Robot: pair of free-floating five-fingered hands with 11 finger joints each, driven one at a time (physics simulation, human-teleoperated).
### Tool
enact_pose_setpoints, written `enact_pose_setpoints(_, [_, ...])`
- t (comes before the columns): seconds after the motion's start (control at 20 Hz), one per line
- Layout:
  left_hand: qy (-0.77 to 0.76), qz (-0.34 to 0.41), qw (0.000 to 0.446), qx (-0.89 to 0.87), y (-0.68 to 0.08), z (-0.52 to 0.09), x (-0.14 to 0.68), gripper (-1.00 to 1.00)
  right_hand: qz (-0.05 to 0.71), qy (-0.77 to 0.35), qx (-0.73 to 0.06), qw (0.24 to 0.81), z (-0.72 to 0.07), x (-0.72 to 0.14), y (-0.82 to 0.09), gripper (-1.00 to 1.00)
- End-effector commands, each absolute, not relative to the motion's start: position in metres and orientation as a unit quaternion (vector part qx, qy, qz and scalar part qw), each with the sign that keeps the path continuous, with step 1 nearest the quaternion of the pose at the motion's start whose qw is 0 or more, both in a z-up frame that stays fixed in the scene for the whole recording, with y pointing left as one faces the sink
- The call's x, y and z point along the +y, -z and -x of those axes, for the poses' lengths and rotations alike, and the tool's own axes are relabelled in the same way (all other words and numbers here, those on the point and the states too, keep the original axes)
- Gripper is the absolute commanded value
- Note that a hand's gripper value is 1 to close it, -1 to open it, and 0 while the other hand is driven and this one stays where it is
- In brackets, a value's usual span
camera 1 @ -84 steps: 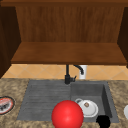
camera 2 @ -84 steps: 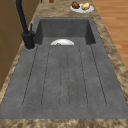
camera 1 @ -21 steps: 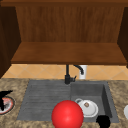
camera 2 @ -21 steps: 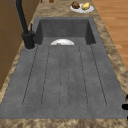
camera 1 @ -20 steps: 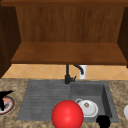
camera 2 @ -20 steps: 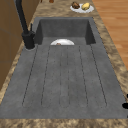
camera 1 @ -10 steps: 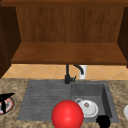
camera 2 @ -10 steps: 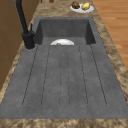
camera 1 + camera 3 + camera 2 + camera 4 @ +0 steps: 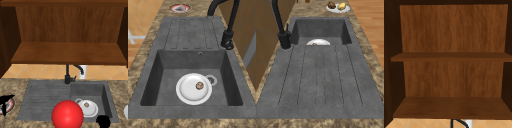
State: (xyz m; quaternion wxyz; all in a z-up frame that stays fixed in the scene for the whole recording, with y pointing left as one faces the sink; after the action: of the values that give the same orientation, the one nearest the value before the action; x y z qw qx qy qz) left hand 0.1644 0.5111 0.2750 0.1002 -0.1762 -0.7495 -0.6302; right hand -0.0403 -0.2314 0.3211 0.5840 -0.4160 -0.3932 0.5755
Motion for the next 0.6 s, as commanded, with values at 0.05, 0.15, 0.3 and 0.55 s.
enact_pose_setpoints(0.05, [0.660, 0.151, 0.114, -0.727, -0.280, -0.149, 0.496, -1.00, 0.416, -0.576, -0.393, 0.584, 0.040, -0.231, -0.321, 0.00])
enact_pose_setpoints(0.15, [0.661, 0.148, 0.111, -0.727, -0.285, -0.143, 0.488, -1.00, 0.416, -0.576, -0.393, 0.584, 0.040, -0.231, -0.321, 0.00])
enact_pose_setpoints(0.3, [0.661, 0.146, 0.106, -0.728, -0.293, -0.136, 0.473, -1.00, 0.416, -0.576, -0.393, 0.584, 0.040, -0.231, -0.321, 0.00])
enact_pose_setpoints(0.55, [0.661, 0.138, 0.090, -0.732, -0.309, -0.135, 0.442, -1.00, 0.416, -0.576, -0.393, 0.584, 0.040, -0.231, -0.321, 0.00])
